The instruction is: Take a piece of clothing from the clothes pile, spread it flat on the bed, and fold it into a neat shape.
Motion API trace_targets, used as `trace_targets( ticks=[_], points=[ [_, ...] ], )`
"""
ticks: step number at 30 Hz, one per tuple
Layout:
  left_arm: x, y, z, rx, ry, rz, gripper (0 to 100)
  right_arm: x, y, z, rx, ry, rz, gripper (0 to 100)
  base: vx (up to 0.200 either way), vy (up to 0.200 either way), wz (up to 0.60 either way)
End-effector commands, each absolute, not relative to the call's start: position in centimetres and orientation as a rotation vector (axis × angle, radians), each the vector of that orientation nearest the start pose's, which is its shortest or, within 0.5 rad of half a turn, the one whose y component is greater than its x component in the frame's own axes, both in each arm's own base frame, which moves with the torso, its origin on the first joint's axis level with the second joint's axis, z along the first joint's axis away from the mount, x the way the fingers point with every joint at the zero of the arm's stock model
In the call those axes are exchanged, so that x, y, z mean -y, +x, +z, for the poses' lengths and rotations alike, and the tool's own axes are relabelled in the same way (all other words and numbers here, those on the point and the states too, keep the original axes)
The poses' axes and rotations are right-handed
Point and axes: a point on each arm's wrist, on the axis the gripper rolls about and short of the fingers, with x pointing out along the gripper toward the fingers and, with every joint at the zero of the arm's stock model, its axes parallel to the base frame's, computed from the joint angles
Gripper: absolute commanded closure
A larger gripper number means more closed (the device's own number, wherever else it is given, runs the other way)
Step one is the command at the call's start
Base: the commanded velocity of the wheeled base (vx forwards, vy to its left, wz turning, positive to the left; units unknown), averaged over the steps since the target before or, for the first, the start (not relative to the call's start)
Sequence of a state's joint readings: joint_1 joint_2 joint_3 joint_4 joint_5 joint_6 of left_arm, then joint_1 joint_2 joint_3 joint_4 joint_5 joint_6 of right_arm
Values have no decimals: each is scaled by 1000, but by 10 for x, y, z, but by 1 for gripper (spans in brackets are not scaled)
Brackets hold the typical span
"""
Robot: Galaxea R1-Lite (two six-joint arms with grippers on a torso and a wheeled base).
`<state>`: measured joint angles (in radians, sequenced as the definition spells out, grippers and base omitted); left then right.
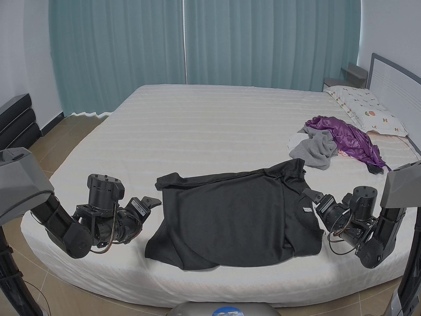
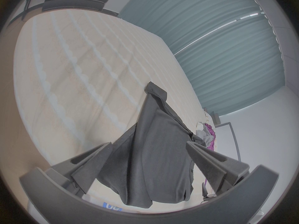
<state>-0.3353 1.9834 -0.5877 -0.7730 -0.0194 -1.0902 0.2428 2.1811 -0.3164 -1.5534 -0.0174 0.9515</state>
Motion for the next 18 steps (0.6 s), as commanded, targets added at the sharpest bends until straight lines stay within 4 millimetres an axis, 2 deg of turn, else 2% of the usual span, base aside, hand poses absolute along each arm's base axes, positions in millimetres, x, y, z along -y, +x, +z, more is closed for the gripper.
trace_targets(
  ticks=[1,13,18],
  points=[
    [102,286,60,-734,-957,20,0,-70,280,23,-405,906,66,0,0,0,0],
    [103,286,57,-752,-967,12,0,-76,280,18,-424,897,74,0,0,-200,0],
    [103,285,59,-743,-964,19,0,-76,279,18,-426,896,71,0,0,0,0]
  ],
)
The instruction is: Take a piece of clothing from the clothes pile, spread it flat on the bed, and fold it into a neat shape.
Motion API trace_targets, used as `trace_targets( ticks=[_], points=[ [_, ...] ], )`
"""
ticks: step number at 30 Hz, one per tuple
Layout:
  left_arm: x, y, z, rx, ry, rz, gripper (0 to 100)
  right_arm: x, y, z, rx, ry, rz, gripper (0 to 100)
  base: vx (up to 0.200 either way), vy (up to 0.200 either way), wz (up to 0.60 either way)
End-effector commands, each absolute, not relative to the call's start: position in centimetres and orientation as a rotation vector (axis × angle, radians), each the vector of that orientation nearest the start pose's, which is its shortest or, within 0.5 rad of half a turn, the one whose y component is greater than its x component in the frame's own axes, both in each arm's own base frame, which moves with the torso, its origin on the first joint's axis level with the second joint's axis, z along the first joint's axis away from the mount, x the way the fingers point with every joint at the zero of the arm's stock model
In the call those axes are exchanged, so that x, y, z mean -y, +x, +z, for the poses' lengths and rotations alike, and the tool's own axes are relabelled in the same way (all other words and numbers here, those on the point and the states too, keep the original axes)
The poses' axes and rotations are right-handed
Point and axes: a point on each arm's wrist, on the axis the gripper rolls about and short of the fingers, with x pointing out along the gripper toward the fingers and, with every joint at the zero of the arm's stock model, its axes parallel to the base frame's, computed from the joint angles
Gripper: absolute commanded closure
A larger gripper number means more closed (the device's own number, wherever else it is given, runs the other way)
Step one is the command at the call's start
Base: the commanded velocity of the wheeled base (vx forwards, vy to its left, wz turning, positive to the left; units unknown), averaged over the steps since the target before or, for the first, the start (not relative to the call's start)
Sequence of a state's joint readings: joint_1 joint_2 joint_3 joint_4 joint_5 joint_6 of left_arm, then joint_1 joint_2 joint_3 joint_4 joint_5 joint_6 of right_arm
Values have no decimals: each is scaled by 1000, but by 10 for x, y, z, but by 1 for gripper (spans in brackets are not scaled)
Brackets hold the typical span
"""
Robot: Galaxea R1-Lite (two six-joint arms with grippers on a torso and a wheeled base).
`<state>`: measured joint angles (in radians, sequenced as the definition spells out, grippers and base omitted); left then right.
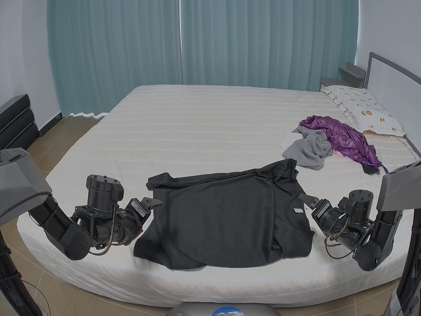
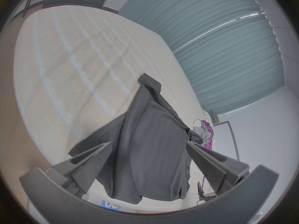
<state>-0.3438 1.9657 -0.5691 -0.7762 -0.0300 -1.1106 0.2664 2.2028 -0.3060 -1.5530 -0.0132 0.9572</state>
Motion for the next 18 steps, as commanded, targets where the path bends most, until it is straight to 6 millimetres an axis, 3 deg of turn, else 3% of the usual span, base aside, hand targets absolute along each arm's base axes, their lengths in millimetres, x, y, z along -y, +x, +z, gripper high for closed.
trace_targets(
  ticks=[1,10,18],
  points=[
    [103,285,59,-743,-961,18,0,-76,279,18,-427,895,71,0,0,0,0],
    [100,278,52,-770,-954,43,0,-76,278,15,-438,890,65,0,0,0,0],
    [97,272,50,-770,-920,67,0,-78,277,11,-452,882,64,0,-200,0,0]
  ],
)
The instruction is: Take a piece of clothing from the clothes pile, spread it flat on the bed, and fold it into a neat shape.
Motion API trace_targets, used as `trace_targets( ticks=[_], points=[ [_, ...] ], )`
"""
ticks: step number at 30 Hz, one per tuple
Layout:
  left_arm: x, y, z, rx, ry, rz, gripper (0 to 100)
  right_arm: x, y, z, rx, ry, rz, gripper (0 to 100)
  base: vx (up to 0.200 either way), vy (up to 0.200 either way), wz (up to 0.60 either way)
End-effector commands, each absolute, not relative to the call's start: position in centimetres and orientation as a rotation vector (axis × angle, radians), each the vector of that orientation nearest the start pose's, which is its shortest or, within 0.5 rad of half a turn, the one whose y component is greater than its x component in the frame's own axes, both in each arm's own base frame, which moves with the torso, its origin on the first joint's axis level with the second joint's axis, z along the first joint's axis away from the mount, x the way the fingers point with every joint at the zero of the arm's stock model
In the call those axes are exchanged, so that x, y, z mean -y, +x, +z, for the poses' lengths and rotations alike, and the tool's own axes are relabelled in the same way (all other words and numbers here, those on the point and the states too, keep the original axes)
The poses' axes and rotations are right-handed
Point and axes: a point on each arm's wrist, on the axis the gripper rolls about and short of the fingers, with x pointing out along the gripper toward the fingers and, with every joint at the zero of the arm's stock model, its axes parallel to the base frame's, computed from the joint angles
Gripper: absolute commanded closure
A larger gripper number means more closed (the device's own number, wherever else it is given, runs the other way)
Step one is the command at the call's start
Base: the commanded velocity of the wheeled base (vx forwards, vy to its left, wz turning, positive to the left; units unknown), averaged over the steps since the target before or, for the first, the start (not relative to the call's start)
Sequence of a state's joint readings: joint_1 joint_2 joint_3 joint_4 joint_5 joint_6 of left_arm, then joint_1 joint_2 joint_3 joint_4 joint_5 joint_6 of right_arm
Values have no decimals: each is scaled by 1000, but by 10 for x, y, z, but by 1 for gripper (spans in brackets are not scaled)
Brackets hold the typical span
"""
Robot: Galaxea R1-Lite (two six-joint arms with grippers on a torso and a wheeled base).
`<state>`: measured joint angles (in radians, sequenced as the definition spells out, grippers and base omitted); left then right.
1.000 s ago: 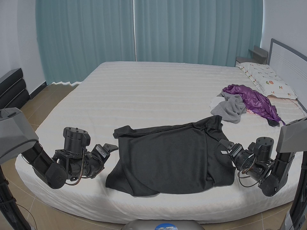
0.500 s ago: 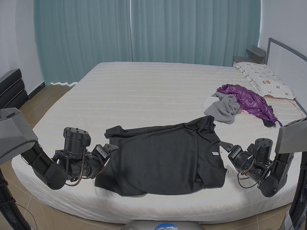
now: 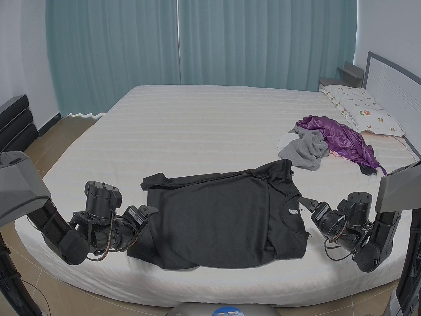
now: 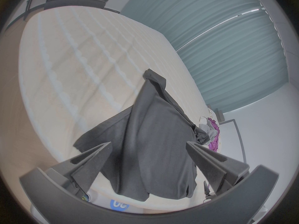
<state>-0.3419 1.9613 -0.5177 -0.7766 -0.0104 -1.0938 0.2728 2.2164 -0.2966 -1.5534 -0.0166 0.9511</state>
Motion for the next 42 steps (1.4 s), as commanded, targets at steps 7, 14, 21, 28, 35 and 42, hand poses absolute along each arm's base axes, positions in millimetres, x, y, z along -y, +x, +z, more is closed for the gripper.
trace_targets(
  ticks=[7,14,21,28,35,42],
  points=[
    [94,270,41,-773,-835,102,0,-79,277,8,-462,878,60,0,-29,0,0],
    [93,272,18,-823,-775,161,0,-79,277,5,-473,875,54,0,0,0,0],
    [90,278,4,-846,-764,205,0,-79,277,4,-475,873,54,0,0,0,0],
    [83,287,-6,-850,-769,238,0,-79,278,0,-485,869,48,0,0,0,0],
    [78,298,-13,-824,-788,254,0,-80,278,-2,-492,867,48,0,0,0,0],
    [76,301,-18,-811,-768,239,100,-81,279,-7,-504,861,42,0,0,0,0]
  ],
)
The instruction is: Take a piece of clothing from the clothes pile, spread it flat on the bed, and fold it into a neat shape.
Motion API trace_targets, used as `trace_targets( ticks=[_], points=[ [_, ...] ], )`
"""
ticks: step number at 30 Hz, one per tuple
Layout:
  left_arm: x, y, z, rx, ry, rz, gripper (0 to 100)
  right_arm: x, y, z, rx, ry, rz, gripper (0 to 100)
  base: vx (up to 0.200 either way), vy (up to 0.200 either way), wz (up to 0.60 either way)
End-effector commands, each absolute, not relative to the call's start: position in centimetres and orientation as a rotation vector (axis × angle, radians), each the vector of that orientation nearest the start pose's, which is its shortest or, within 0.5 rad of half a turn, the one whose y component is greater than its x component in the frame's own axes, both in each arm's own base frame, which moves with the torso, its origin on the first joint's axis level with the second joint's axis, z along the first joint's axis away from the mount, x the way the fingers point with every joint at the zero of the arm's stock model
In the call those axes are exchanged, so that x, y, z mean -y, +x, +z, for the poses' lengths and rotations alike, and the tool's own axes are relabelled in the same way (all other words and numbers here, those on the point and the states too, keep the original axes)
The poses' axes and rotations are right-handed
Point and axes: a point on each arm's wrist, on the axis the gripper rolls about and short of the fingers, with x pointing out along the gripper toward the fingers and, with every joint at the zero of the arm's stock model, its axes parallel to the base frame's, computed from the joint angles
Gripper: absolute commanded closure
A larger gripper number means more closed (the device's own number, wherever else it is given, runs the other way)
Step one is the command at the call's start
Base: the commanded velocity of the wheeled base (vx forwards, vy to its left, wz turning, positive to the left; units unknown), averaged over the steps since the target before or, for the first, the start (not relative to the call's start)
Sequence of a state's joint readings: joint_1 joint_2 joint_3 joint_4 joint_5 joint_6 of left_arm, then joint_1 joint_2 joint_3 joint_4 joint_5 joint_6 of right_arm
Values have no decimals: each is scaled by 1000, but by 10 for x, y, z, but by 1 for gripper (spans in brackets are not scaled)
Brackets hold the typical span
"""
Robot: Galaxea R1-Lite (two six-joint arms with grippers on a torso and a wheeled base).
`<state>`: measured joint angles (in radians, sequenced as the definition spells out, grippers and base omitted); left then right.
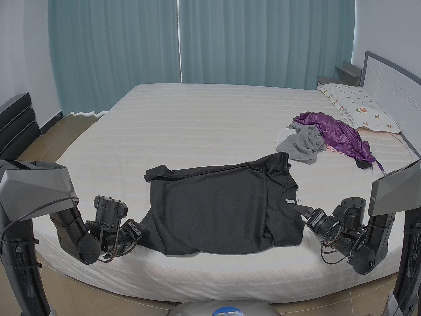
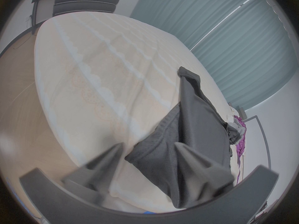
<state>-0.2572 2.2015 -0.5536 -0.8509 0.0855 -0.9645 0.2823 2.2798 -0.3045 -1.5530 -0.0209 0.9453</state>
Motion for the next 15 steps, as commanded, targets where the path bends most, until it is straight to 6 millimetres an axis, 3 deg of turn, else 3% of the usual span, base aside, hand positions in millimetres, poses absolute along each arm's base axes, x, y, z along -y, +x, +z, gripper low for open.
trace_targets(
  ticks=[1,8,15],
  points=[
    [76,302,-18,-794,-774,234,100,-81,279,-9,-511,854,40,0,0,0,0],
    [72,291,-4,-782,-764,227,100,-80,276,-14,-534,798,38,0,0,0,0],
    [62,269,25,-766,-678,193,100,-92,278,-38,-595,762,40,0,0,0,0]
  ],
)
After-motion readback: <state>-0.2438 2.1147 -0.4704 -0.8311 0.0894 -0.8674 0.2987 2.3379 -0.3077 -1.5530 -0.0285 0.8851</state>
